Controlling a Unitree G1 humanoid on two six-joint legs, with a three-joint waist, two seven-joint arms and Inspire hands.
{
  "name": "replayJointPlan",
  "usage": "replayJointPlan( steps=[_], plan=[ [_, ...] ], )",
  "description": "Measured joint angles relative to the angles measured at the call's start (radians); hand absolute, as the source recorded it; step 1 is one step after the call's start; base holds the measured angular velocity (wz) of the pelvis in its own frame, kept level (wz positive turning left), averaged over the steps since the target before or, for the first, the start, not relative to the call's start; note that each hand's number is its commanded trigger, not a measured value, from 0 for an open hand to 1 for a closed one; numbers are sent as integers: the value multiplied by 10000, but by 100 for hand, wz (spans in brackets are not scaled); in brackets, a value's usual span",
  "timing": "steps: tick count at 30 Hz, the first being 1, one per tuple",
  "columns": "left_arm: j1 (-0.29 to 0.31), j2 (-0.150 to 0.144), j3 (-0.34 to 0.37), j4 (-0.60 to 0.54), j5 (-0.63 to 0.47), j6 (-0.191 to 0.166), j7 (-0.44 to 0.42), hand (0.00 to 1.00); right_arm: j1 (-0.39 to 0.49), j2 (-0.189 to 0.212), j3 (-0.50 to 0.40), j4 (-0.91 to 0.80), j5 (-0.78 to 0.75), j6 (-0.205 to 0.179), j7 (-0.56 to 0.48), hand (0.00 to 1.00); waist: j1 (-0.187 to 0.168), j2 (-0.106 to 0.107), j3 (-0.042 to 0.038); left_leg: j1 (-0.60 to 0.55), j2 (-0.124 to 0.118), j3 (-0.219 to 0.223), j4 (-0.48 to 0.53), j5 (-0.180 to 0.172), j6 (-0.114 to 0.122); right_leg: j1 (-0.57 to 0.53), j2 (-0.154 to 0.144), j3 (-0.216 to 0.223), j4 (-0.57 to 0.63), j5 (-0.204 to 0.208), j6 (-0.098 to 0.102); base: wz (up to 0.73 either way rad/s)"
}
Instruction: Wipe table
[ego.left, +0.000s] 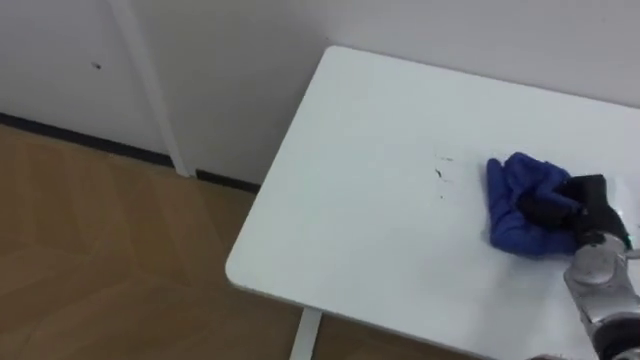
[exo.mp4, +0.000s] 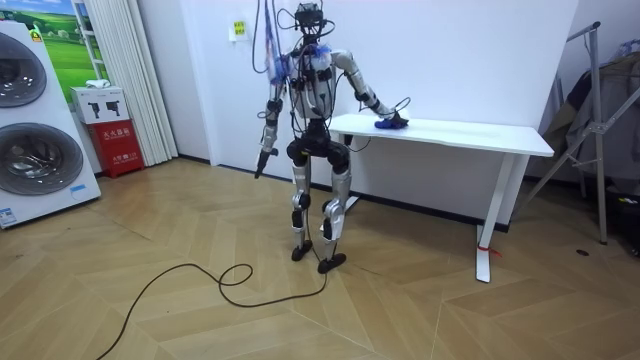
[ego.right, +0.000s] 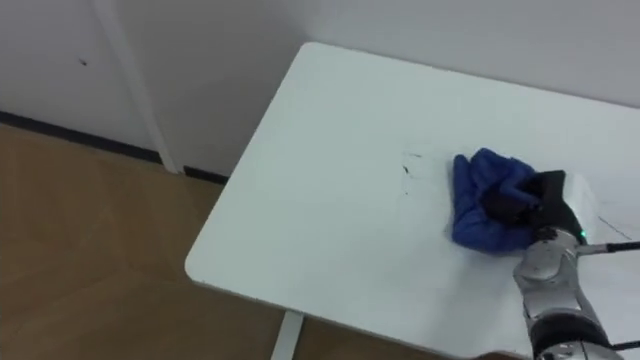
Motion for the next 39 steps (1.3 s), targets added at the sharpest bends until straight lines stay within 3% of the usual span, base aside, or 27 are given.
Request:
replayJointPlan(
  steps=[3, 4, 5, 8, 9, 12, 14, 18, 19, 21, 25, 28, 29, 30, 31, 32, 34, 36, 37, 39],
  plan=[
    [-113, -6, -226, -68, 8, 30, 61, 0, -385, -23, 266, -15, -53, 501, -49, 100, 138, 142, 10, 12, 57, 311, -2, -41, 42, -183, -3, 360, 164, 93, -8, -38],
    [-169, -10, -489, -73, 24, 38, 109, 0, -716, -90, 635, -46, -73, 836, -70, 100, 354, 223, 16, 5, 96, 514, -7, -41, 44, -318, 7, 552, 215, 118, -31, -59],
    [-203, -19, -679, -33, -3, 41, 126, 0, -1227, -104, 1163, -49, -224, 1294, -76, 100, 596, 323, 33, -17, 185, 829, -31, -41, 44, -491, 43, 799, 343, 172, -81, -69],
    [-448, -45, -860, 143, 16, 72, 128, 0, -2540, 166, 2832, -70, -920, 2043, 88, 100, 1089, 320, 30, -251, 379, 1198, -28, -3, -14, -960, 159, 846, 421, 320, -260, -54],
    [-505, -91, -952, 296, -13, 89, 124, 0, -3114, 350, 3386, -93, -1183, 2145, 245, 100, 1283, 382, 95, -250, 436, 1306, -55, 19, -51, -1032, 217, 839, 436, 349, -309, -29],
    [-502, -247, -1051, 454, -117, 113, 3, 0, -3836, 875, 4098, -502, -1793, 2116, 710, 100, 1767, 427, 209, -231, 447, 1289, -91, 99, -171, -1079, 253, 743, 435, 308, -387, -2],
    [-452, -255, -1053, 524, -260, 143, -62, 0, -3949, 913, 4207, -613, -1941, 1990, 851, 100, 2051, 352, 240, -366, 448, 1007, -93, 133, -217, -1121, 222, 467, 302, 295, -404, 35],
    [213, -256, -1048, 319, -305, 270, -62, 0, -3931, 864, 4254, -322, -1609, 1948, 953, 100, 2036, 172, 231, -356, 409, 463, -174, 171, -231, -840, 200, 155, 161, 235, -338, 52],
    [402, -256, -1029, 208, -301, 351, -68, 0, -3759, 673, 4227, -164, -1460, 1929, 966, 100, 2027, 121, 230, -325, 391, 368, -163, 164, -225, -739, 190, 99, 127, 234, -336, 44],
    [484, -249, -1027, 179, -275, 426, -119, 0, -3218, 421, 3764, -155, -1068, 1558, 960, 100, 1838, 97, 228, -205, 330, 228, -150, 165, -223, -532, 130, 74, 145, 225, -317, 38],
    [587, -240, -839, 67, -201, 356, -174, 0, -1297, 489, 2068, -186, -677, 551, 485, 100, 1213, 115, 258, 544, 133, 322, -146, 104, -127, 98, -155, 90, 472, -11, 63, 13],
    [538, -141, -608, -74, -179, 78, -185, 0, -33, 555, 1083, -185, 37, 47, -5, 100, 637, 262, 252, 977, 256, 836, 142, -181, 179, -11, -484, 239, 1830, -294, 413, -22],
    [448, -79, -586, -65, 5, -13, -170, 0, 387, 503, 773, -185, 406, 25, -186, 100, 472, 431, 150, 930, 424, 1111, 328, -575, 247, -223, -751, 230, 2863, -555, 583, -19],
    [414, -18, -579, -64, 134, -47, -160, 0, 571, 482, 662, -194, 624, 31, -304, 100, 439, 435, 144, 930, 460, 1410, 576, -674, 248, -350, -1113, 251, 3418, -721, 613, -20],
    [258, 51, -611, -60, 176, -246, -55, 0, 918, 391, 607, -258, 921, 99, -506, 100, 370, 602, 58, 938, 650, 1696, 979, -963, 234, -461, -1728, 365, 4096, -909, 614, -36],
    [90, 131, -620, -60, 188, -439, 17, 0, 921, 392, 667, -294, 923, 251, -692, 100, 412, 770, -1, 849, 935, 1944, 1400, -1204, 166, -627, -2161, 819, 4337, -909, 639, -41],
    [-350, 362, -663, -7, 153, -599, 106, 0, 605, 673, 837, -291, 907, 576, -856, 100, 429, 810, 4, 474, 1337, 1992, 1979, -1420, -38, -817, -2648, 1414, 4118, -771, 723, -47],
    [-1018, 560, -717, 100, 131, -625, 173, 0, -264, 1011, 1442, -530, 688, 1359, -883, 100, 711, 723, 15, -360, 1997, 1986, 2730, -1506, -371, -1033, -2995, 1657, 3235, -222, 865, -44],
    [-1305, 595, -720, 132, 135, -613, 173, 0, -459, 1031, 1679, -638, 645, 1589, -845, 100, 866, 666, 9, -565, 2176, 1983, 2882, -1503, -481, -1083, -3035, 1593, 2990, -52, 901, -38],
    [-1922, 774, -758, 91, 132, -615, 149, 0, -1306, 1051, 2784, -784, 212, 2128, -343, 100, 1642, 100, 56, -976, 2735, 2026, 3043, -1263, -1025, -1148, -3075, 1324, 2013, 641, 981, -50]
  ],
)
